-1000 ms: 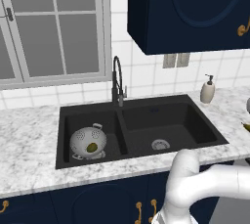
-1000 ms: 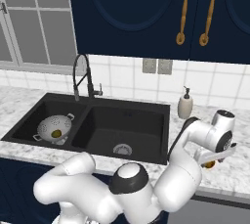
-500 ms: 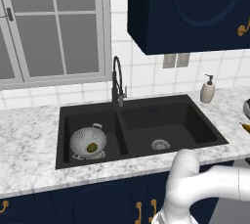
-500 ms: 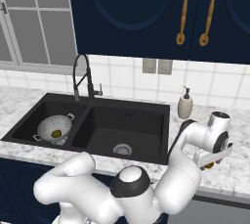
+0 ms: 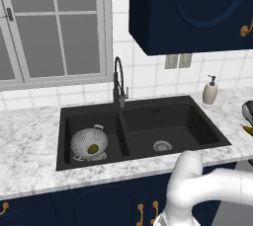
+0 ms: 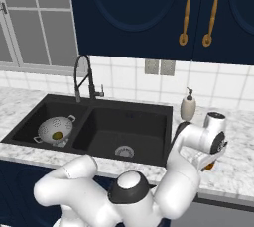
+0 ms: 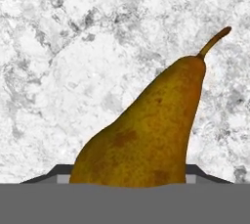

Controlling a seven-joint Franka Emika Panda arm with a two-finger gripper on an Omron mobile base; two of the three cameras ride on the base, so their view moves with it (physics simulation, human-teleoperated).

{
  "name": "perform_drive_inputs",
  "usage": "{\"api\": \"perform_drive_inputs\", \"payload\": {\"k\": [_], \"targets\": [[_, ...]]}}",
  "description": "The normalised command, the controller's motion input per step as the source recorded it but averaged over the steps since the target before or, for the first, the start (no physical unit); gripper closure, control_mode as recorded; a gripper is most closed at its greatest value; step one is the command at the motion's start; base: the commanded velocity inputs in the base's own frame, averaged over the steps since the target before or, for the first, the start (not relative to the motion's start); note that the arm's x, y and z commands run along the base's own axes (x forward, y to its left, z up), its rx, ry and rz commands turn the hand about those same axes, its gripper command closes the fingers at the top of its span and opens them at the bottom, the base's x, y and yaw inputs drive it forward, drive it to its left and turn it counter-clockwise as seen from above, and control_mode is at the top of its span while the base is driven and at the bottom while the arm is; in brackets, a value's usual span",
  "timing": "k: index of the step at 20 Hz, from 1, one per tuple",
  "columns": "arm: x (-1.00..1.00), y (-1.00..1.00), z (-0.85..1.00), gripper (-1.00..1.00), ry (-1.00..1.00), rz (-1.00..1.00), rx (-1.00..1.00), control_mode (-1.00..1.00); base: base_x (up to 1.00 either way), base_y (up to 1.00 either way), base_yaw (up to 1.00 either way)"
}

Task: Put the colander in the sink, put the pear, mango in the colander, and turn on the sink faucet and pour water over the colander.

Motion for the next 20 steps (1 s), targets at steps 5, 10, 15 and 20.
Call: {"api": "perform_drive_inputs", "payload": {"k": [5, 10, 15, 20], "targets": [[-0.29, 0.48, 0.13, 1.0, -0.16, 0.1, 0.0, -1.0, 0.0, 0.0, 0.0], [-0.23, 0.96, 0.94, 1.0, -0.1, 0.04, -0.03, -1.0, 0.0, 0.0, 0.0], [0.0, 1.0, 1.0, 1.0, 0.0, 0.01, -0.09, -1.0, 0.0, 0.0, 0.0], [0.0, 1.0, 0.69, 1.0, 0.0, 0.0, -0.11, -1.0, 0.0, 0.0, 0.0]]}}
